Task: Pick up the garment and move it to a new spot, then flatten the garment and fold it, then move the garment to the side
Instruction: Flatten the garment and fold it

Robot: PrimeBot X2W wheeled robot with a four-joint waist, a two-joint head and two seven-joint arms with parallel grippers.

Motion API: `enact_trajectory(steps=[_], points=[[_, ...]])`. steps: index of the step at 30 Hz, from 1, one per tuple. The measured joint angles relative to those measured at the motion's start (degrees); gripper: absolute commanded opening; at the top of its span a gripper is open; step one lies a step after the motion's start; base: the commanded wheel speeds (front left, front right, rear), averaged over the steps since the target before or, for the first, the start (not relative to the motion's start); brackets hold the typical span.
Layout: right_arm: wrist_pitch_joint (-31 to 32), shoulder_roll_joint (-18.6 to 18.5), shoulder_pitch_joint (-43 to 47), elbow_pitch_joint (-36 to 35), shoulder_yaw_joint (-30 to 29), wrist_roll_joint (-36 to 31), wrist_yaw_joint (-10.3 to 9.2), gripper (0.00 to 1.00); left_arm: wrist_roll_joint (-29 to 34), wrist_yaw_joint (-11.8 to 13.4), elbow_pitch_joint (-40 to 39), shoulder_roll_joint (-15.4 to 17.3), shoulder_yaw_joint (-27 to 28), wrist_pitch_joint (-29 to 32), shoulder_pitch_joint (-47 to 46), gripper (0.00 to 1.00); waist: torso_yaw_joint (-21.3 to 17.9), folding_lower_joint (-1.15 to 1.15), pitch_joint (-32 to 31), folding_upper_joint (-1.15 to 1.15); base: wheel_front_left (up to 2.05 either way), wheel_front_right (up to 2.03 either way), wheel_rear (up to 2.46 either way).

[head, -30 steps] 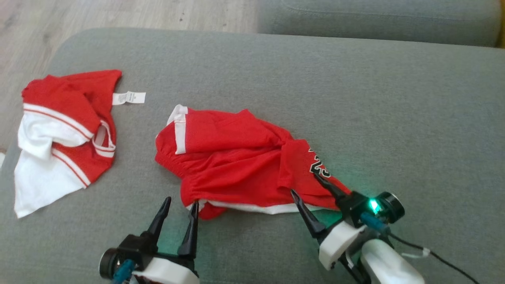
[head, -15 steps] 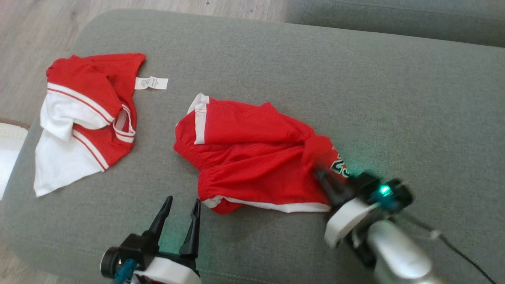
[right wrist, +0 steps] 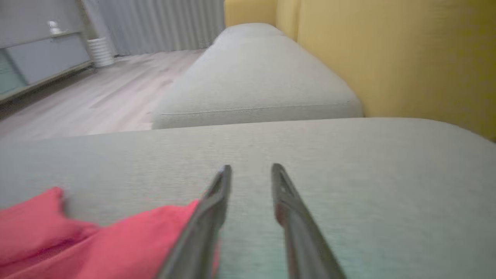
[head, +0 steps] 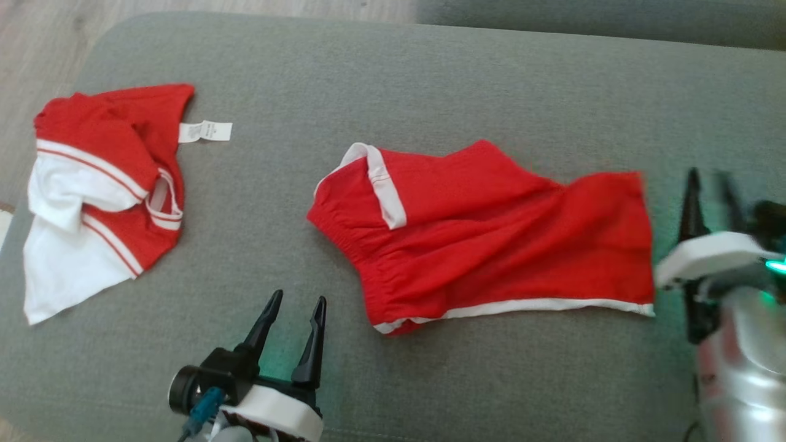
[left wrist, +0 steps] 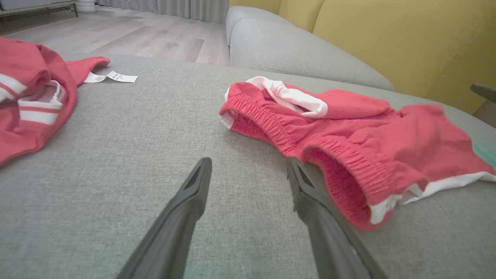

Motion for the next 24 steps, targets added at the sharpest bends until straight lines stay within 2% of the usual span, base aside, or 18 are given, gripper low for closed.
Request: enact_trajectory(steps=[2, 4, 7, 10, 16, 24], points=[[0.0, 0.07, 0.38, -1.3, -2.94, -3.12, 0.0, 1.0, 0.29, 0.01, 0.2, -0.01, 0.44, 0.0, -0.02, 1.0, -0.58, 0.0, -0.29, 0.0, 0.0, 0.0, 0.0], [0.0, 0.67, 0.52, -4.28, -2.29, -4.5, 0.0, 1.0, 1.01, 0.08, 0.2, -0.01, 1.27, 0.0, 0.05, 1.0, -1.34, -0.01, -0.68, 0.0, 0.0, 0.0, 0.0], [-0.01, 1.2, 2.03, -10.62, 3.28, -3.76, 0.0, 1.0, 2.53, 1.23, -0.21, -0.02, 3.36, 0.0, 0.26, 1.0, -2.8, -0.01, -1.49, 0.0, 0.0, 0.0, 0.0], [-0.01, 1.47, 7.32, -15.08, 9.55, -1.6, 0.0, 1.0, 4.36, 2.68, -1.48, -0.01, 5.28, 0.0, 0.97, 1.0, -4.57, -0.01, -2.37, 0.0, 0.0, 0.0, 0.0], [-0.01, 2.03, 18.88, -17.79, 16.48, 3.63, 0.0, 1.0, 6.22, 6.23, -2.85, -0.01, 8.21, 0.0, 3.61, 1.0, -7.5, -0.01, -4.66, 0.0, 0.0, 0.0, 0.0], [-0.01, 2.13, 22.65, -19.01, 21.74, 7.19, 0.0, 1.0, 6.69, 7.05, -2.64, -0.03, 8.94, 0.0, 6.55, 1.0, -9.04, -0.01, -7.99, 0.0, 0.0, 0.0, 0.0]])
